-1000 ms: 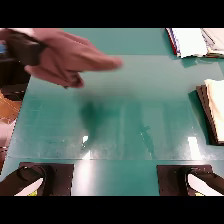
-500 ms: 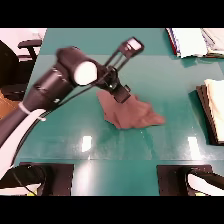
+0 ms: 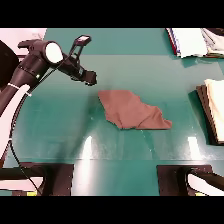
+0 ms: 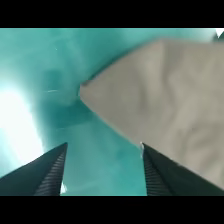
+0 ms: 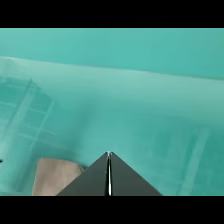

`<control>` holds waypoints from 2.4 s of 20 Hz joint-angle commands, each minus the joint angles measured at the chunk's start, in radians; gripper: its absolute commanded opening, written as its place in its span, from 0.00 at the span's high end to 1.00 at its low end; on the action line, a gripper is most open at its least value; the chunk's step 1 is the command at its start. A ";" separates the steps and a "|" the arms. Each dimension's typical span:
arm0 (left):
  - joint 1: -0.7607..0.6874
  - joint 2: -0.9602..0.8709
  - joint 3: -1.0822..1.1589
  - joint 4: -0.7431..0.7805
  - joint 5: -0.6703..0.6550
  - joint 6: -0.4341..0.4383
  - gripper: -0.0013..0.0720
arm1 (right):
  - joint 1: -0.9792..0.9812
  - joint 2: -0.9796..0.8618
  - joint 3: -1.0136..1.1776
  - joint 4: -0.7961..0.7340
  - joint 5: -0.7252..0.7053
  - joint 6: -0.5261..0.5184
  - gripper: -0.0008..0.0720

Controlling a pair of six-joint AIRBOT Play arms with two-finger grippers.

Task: Fold the shirts.

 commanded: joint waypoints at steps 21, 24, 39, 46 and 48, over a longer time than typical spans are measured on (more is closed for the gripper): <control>0.027 -0.236 0.020 -0.249 0.162 0.062 0.95 | -0.257 0.029 -0.660 0.000 0.200 0.000 0.97; 0.025 -0.236 0.075 -0.248 0.155 0.062 0.95 | -0.336 0.069 -0.925 0.004 0.153 -0.052 0.36; 0.025 -0.117 0.202 -0.148 0.072 0.063 0.95 | -0.153 0.024 -0.926 0.155 -0.119 -0.138 0.97; 0.025 0.336 0.354 -0.058 0.077 0.142 0.95 | -0.288 0.317 -0.425 0.159 -0.014 -0.138 0.97; 0.025 0.437 0.355 -0.044 0.078 0.142 0.95 | -0.305 0.336 -0.293 0.159 0.033 -0.137 0.97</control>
